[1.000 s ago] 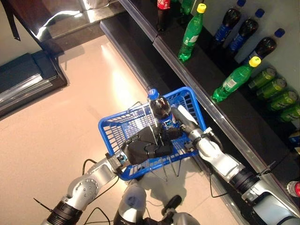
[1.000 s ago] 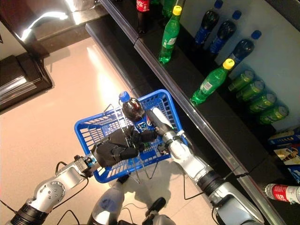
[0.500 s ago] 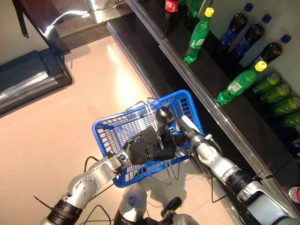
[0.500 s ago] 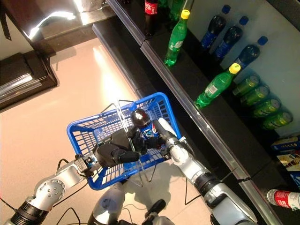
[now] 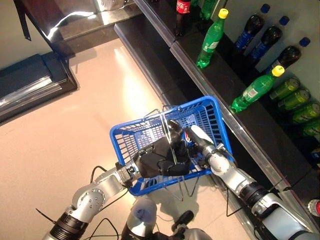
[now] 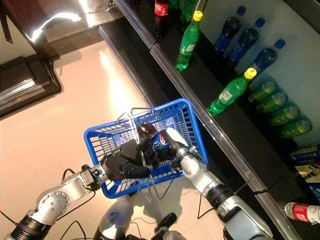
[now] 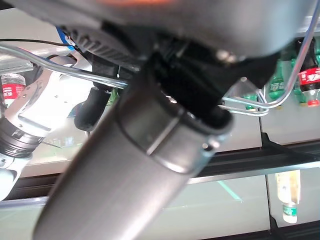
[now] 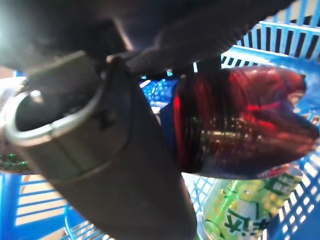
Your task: Pick up the drink and place into the basket.
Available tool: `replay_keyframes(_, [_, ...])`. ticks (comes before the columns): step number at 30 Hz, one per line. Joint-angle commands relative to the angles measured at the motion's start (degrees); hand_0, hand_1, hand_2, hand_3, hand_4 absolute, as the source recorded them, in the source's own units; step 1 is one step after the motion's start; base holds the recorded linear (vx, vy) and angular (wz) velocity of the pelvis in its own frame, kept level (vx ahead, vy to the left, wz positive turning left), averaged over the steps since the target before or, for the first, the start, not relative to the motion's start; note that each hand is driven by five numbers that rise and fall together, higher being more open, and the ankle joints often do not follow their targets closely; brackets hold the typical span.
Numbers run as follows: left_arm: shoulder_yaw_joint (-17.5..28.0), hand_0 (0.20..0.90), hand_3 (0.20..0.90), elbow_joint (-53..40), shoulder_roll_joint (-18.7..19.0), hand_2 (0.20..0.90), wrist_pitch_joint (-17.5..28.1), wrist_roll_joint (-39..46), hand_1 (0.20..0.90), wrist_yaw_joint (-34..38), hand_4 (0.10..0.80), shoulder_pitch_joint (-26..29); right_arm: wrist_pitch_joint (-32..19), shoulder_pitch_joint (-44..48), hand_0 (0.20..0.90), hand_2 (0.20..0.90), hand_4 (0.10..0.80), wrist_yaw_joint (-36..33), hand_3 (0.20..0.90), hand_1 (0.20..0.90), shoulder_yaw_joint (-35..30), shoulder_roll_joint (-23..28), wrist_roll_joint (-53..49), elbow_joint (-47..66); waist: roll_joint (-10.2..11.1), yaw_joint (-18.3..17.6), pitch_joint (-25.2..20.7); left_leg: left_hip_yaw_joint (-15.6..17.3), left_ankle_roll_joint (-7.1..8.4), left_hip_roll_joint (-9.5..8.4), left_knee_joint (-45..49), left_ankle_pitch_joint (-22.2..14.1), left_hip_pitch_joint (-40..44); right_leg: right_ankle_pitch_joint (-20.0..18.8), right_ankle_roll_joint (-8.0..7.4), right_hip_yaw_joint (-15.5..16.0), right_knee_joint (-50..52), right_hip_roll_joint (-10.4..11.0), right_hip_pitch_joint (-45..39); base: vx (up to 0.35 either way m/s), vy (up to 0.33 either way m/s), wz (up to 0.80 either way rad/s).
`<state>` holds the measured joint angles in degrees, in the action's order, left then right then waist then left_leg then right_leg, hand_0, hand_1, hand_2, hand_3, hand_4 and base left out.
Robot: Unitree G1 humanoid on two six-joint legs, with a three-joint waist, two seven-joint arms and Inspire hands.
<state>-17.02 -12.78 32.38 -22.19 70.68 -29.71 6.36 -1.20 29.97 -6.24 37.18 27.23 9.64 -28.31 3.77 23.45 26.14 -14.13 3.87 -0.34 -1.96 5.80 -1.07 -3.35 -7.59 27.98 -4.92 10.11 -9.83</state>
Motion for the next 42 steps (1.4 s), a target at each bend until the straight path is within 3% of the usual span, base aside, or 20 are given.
replay_keyframes(1, [-3.5,0.300,0.200,-13.4,-9.3,0.300,5.1,5.6,0.300,-14.3,0.100,3.5,-4.1,3.1,0.300,0.300,0.100,-1.2,0.200,0.300,5.2,0.1,2.6,2.8,0.2,-0.4,-22.0,0.8,-0.02,-1.22,-3.0,-1.3,1.3,1.9,-1.40,2.3,0.2,-0.3,-3.5,0.000,0.000,0.00])
replay_keyframes(15, [-5.6,0.300,0.200,-13.3,-8.9,0.300,4.9,4.7,0.300,-16.4,0.100,5.3,-1.9,10.3,0.300,0.300,0.100,3.9,0.200,0.300,11.8,1.8,15.9,1.5,0.9,0.4,-22.1,0.3,0.09,-1.40,-3.0,-1.0,1.1,1.6,-1.45,2.7,0.0,-0.4,-3.5,-0.001,0.000,0.01])
replay_keyframes(31, [-7.7,0.300,0.200,-13.5,-10.3,0.300,2.7,5.0,0.300,-17.3,0.100,6.3,0.0,14.0,0.300,0.300,0.100,6.5,0.200,0.300,15.4,-2.1,24.5,-4.9,1.2,1.5,-22.2,-0.2,-0.04,-1.60,-3.0,-0.9,1.1,1.7,-1.29,3.0,0.0,-0.6,-3.5,-0.001,-0.001,0.02])
replay_keyframes(32, [-7.8,0.300,0.200,-13.6,-10.4,0.300,2.6,5.0,0.300,-17.1,0.100,6.2,0.3,14.0,0.361,0.361,0.171,6.6,0.271,0.361,15.2,-2.4,24.7,-5.2,1.3,1.6,-22.2,-0.3,-0.06,-1.66,-3.0,-1.0,1.1,1.7,-1.35,3.0,0.1,-0.7,-3.6,0.000,0.000,0.00])
replay_keyframes(33, [-7.7,0.300,0.200,-13.7,-10.2,0.300,2.6,5.2,0.300,-17.0,0.100,6.3,0.7,13.8,0.502,0.502,0.336,6.6,0.436,0.502,15.2,-2.6,24.9,-5.4,1.3,1.6,-22.2,-0.4,-0.07,-1.68,-3.0,-0.9,1.1,1.7,-1.36,3.0,0.1,-0.7,-3.6,0.000,0.000,0.00])
replay_keyframes(34, [-7.6,0.300,0.200,-13.7,-10.1,0.300,2.6,5.3,0.300,-16.8,0.100,6.3,1.1,13.6,0.585,0.585,0.432,6.6,0.532,0.585,15.1,-2.8,25.2,-5.6,1.3,1.6,-22.2,-0.4,-0.10,-1.70,-3.0,-0.9,1.1,1.7,-1.37,3.0,0.1,-0.7,-3.5,0.000,0.000,0.00])
replay_keyframes(35, [-7.6,0.300,0.200,-13.8,-10.1,0.300,2.5,5.5,0.300,-16.8,0.100,6.2,1.5,13.5,0.789,0.789,0.671,6.6,0.771,0.789,15.0,-2.9,25.3,-5.8,1.3,1.7,-22.2,-0.5,-0.13,-1.72,-3.0,-0.9,1.0,1.7,-1.37,3.0,0.1,-0.7,-3.5,0.000,0.000,0.00])
replay_keyframes(36, [-7.5,0.300,0.200,-13.8,-10.1,0.300,2.4,5.6,0.300,-16.9,0.100,6.2,1.8,13.3,0.865,0.865,0.759,6.6,0.859,0.865,14.9,-3.0,25.4,-6.1,1.3,1.7,-22.2,-0.5,-0.15,-1.72,-3.0,-0.9,1.0,1.7,-1.38,3.0,0.2,-0.7,-3.4,0.000,0.000,0.00])
replay_keyframes(37, [-7.5,0.300,0.200,-13.8,-10.0,0.300,2.4,5.6,0.300,-17.0,0.100,6.1,1.9,13.3,0.900,0.900,0.800,6.6,0.900,0.900,14.8,-3.1,25.5,-6.3,1.3,1.7,-22.2,-0.4,-0.16,-1.72,-3.0,-0.9,1.0,1.7,-1.36,3.0,0.2,-0.7,-3.4,0.000,0.000,0.00])
replay_keyframes(42, [-7.4,0.300,0.200,-14.0,-10.0,0.300,2.6,5.6,0.300,-17.0,0.100,6.0,2.6,12.5,0.900,0.900,0.800,6.3,0.900,0.900,14.4,-3.5,25.9,-7.2,1.2,1.6,-22.2,-0.4,-0.21,-1.74,-3.0,-0.9,1.0,1.6,-1.38,2.9,0.1,-0.7,-3.3,0.000,0.000,0.00])
